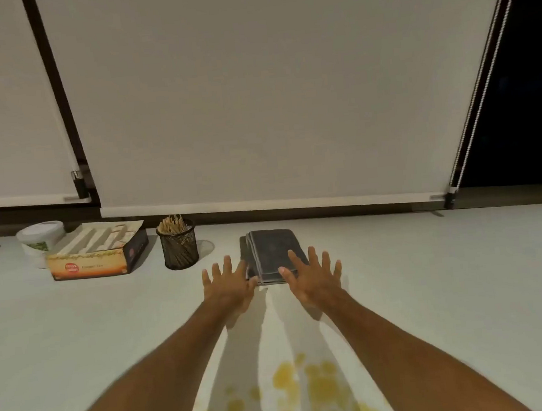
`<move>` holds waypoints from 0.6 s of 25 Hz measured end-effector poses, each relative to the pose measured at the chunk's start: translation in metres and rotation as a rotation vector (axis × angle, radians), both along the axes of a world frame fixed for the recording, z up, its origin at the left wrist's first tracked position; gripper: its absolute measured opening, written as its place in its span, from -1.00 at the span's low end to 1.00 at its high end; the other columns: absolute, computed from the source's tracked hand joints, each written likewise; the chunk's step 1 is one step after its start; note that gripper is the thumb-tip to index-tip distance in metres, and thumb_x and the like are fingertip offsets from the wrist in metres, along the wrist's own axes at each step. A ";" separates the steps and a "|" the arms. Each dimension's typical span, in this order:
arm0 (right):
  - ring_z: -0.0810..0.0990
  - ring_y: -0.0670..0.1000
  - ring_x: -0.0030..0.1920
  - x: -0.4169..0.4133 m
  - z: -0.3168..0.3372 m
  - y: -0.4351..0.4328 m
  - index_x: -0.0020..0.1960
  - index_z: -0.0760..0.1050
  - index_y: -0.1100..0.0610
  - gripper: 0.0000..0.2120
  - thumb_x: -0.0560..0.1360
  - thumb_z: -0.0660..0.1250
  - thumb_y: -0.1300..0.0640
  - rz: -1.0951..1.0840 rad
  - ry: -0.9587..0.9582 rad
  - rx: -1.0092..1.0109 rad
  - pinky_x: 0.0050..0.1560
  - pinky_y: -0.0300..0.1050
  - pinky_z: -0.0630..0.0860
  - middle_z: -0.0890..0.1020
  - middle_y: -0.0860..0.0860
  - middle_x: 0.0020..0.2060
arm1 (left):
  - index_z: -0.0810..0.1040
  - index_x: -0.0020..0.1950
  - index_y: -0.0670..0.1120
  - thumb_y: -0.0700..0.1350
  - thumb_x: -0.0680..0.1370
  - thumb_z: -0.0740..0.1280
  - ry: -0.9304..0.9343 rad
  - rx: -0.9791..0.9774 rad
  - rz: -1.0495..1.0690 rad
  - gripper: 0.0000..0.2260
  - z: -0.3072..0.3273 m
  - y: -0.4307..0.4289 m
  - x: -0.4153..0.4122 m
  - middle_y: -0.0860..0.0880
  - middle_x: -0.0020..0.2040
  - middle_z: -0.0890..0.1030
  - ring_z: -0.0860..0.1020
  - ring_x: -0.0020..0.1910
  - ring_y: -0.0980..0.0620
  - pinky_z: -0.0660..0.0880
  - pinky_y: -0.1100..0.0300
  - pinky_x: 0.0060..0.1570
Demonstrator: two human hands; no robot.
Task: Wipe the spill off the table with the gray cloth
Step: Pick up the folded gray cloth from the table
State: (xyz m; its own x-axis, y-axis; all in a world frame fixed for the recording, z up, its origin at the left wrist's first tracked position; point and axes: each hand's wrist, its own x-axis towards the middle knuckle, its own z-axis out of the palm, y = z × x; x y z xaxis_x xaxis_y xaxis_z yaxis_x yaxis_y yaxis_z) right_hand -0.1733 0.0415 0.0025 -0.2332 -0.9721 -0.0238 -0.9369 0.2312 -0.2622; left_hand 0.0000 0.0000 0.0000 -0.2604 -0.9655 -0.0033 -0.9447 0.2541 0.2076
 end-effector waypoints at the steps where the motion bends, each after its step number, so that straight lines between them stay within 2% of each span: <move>1: -0.20 0.24 0.56 0.000 -0.005 -0.012 0.56 -0.14 -0.18 -0.38 0.57 -0.15 -0.34 -0.007 0.006 0.002 0.47 0.27 -0.26 -0.16 0.09 0.59 | 0.04 0.58 0.05 0.22 0.62 -0.03 -0.011 -0.006 0.004 -0.45 -0.005 -0.012 0.000 -0.15 0.62 -0.06 -0.05 0.58 -0.26 -0.12 -0.24 0.51; 5: -0.08 0.28 0.55 -0.011 -0.020 -0.045 0.57 -0.10 -0.17 -0.43 0.60 -0.11 -0.27 -0.042 -0.024 0.051 0.50 0.25 -0.06 -0.11 0.19 0.58 | -0.06 0.60 0.04 0.26 0.61 -0.11 -0.074 0.011 0.008 -0.40 -0.026 -0.043 -0.010 -0.19 0.61 -0.03 -0.03 0.58 -0.27 -0.11 -0.22 0.51; 7: 0.06 0.30 0.52 -0.012 -0.022 -0.058 0.56 -0.04 -0.16 -0.46 0.62 -0.11 -0.24 -0.046 -0.037 0.079 0.46 0.24 0.08 0.03 0.24 0.54 | -0.08 0.60 0.01 0.26 0.60 -0.10 -0.104 0.009 0.006 -0.38 -0.033 -0.050 -0.019 -0.23 0.60 0.04 0.02 0.57 -0.28 -0.08 -0.22 0.50; 10: 0.27 0.24 0.39 -0.009 -0.016 -0.074 0.49 0.23 -0.04 -0.53 0.65 -0.08 -0.15 -0.053 -0.032 0.006 0.36 0.17 0.22 0.32 0.23 0.40 | 0.14 0.52 -0.09 0.19 0.60 0.03 0.012 -0.037 0.027 -0.43 -0.031 -0.053 -0.037 -0.23 0.47 0.32 0.28 0.45 -0.24 0.11 -0.21 0.48; 12: 0.31 0.20 0.33 -0.006 -0.014 -0.082 0.39 0.38 0.03 -0.63 0.66 0.03 -0.04 -0.097 -0.105 -0.072 0.32 0.11 0.29 0.38 0.21 0.34 | 0.33 0.38 -0.13 0.10 0.61 0.14 0.223 -0.058 0.098 -0.57 -0.024 -0.052 -0.051 -0.20 0.30 0.50 0.49 0.24 -0.18 0.41 -0.13 0.32; 14: 0.38 0.21 0.32 -0.010 -0.010 -0.090 0.37 0.43 0.10 -0.68 0.65 0.12 0.09 -0.165 -0.294 -0.118 0.32 0.07 0.38 0.41 0.21 0.33 | 0.43 0.27 -0.18 -0.06 0.58 0.30 0.625 0.031 0.310 -0.68 -0.014 -0.060 -0.056 -0.20 0.18 0.58 0.59 0.05 -0.15 0.59 0.00 0.01; 15: 0.43 0.22 0.31 -0.014 -0.008 -0.093 0.36 0.45 0.14 -0.68 0.64 0.16 0.16 -0.194 -0.440 -0.141 0.33 0.07 0.43 0.44 0.22 0.33 | 0.45 0.23 -0.21 -0.15 0.55 0.37 0.844 0.121 0.440 -0.70 -0.008 -0.066 -0.054 -0.22 0.16 0.59 0.60 -0.02 -0.14 0.59 0.06 -0.16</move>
